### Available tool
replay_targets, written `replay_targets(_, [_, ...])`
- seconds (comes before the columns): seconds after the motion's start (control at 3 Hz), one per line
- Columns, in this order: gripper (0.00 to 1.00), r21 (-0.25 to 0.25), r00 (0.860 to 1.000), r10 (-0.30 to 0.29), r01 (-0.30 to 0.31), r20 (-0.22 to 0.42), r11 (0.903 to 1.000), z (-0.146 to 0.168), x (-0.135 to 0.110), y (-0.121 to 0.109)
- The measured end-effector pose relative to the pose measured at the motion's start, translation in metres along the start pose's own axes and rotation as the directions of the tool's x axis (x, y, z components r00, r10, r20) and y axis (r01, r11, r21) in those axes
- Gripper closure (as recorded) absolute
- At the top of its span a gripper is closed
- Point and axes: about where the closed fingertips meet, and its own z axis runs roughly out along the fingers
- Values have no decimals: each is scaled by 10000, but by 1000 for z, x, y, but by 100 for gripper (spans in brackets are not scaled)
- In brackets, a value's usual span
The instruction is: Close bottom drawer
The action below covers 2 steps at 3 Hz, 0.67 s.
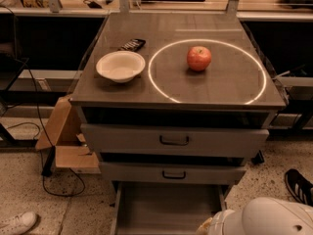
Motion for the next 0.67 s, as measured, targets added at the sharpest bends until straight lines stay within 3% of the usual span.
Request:
replay_targets(0.33, [100,33,10000,34,-35,3,10000,6,2,10])
replay_targets(0.67, [100,-410,9965,821,-825,-123,9957,45,20,36])
